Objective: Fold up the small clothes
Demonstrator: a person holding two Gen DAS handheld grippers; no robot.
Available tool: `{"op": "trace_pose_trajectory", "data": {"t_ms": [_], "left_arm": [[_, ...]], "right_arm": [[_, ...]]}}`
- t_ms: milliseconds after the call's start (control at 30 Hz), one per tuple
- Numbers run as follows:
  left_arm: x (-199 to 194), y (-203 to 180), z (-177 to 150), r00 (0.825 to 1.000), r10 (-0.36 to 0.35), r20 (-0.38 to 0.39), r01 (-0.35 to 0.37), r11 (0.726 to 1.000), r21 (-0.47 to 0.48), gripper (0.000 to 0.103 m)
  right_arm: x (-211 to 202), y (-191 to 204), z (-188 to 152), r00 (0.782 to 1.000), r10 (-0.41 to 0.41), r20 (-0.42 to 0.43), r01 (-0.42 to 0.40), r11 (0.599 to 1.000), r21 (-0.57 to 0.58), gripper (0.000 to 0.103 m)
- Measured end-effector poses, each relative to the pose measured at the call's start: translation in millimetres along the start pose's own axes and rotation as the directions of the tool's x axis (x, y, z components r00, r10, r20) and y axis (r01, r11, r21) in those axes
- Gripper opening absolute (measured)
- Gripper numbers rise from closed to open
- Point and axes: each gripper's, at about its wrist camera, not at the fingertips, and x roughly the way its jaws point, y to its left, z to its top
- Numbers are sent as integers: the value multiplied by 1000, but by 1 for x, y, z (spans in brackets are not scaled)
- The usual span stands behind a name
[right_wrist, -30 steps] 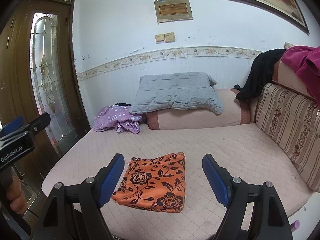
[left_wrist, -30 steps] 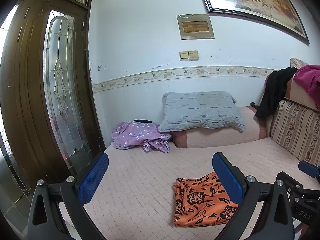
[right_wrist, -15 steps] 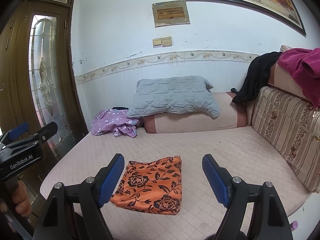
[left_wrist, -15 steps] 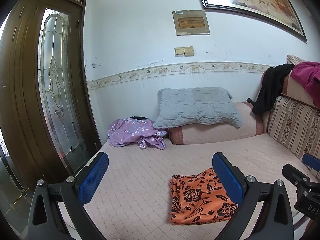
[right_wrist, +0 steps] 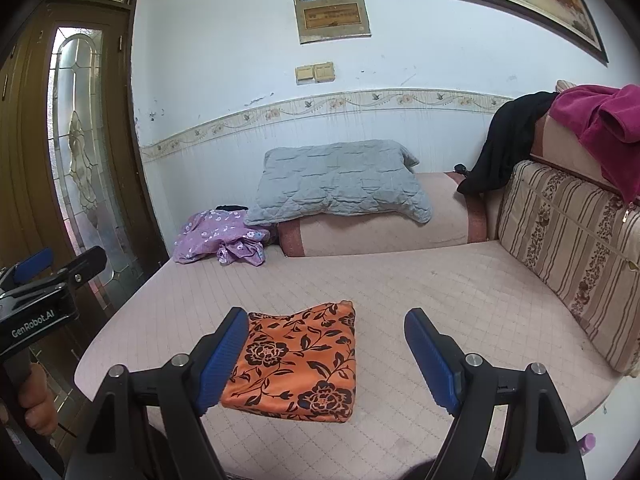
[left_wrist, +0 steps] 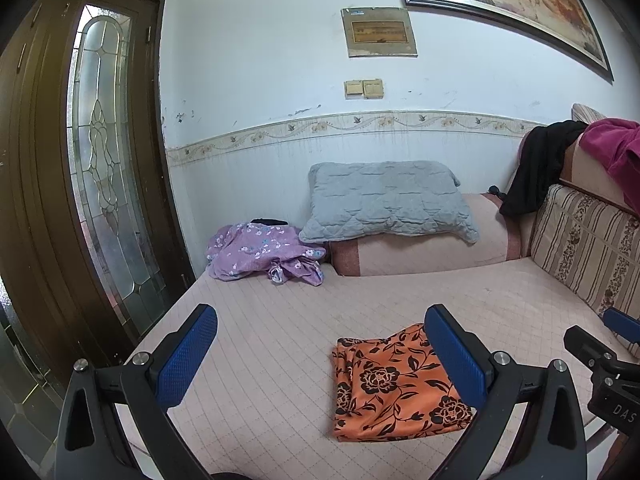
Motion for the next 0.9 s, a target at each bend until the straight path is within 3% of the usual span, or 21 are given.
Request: {"op": "trace_pose_trajectory", "data": {"t_ms": [900], "left_arm": [[36, 15, -13, 998, 0, -64, 0, 1000, -6, 103]], "right_arm": [[28, 16, -1, 998, -41, -42, 40, 999, -17, 83]]}}
